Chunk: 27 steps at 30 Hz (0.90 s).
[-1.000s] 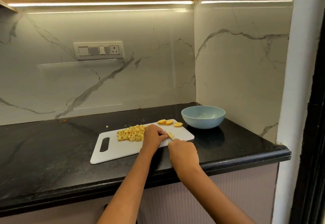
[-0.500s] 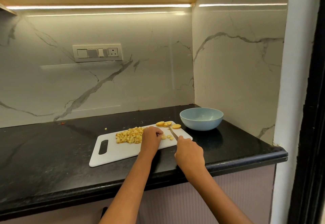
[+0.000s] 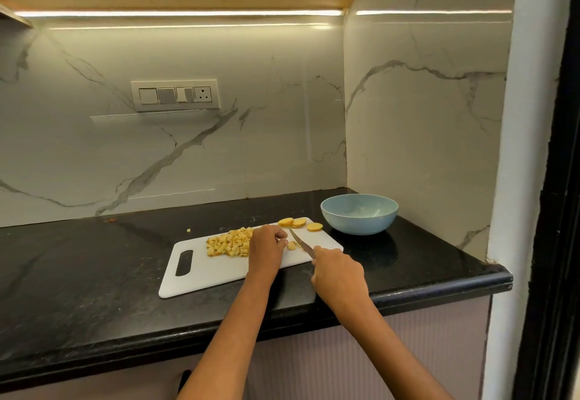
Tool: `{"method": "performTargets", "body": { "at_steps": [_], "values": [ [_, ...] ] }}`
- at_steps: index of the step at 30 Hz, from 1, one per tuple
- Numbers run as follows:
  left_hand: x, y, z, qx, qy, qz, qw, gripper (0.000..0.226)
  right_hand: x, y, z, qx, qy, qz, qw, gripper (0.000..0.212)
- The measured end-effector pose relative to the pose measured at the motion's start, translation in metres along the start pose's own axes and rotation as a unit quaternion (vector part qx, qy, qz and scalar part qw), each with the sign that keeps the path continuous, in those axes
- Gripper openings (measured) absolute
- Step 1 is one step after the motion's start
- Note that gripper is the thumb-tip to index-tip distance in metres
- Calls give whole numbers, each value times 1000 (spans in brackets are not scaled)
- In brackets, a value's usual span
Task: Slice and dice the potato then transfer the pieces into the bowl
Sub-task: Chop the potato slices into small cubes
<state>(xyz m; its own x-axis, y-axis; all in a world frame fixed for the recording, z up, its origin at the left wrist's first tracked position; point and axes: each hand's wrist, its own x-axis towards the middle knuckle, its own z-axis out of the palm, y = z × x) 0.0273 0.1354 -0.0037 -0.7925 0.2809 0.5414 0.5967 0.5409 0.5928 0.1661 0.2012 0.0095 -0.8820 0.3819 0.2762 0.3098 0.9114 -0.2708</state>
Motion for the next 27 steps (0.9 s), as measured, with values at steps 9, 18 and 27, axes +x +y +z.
{"method": "performTargets", "body": {
  "at_steps": [9, 18, 27],
  "values": [
    [2, -4, 7, 26, -93, 47, 994, 28, 6, 3, 10, 18, 36, 38, 998, 37],
    [5, -9, 9, 118, -77, 98, 985, 16, 44, 4, 20, 30, 90, 39, 995, 27],
    [6, -6, 6, 176, -52, 57, 981, 18, 59, 18, 23, 173, 133, 68, 973, 31]
  ]
}}
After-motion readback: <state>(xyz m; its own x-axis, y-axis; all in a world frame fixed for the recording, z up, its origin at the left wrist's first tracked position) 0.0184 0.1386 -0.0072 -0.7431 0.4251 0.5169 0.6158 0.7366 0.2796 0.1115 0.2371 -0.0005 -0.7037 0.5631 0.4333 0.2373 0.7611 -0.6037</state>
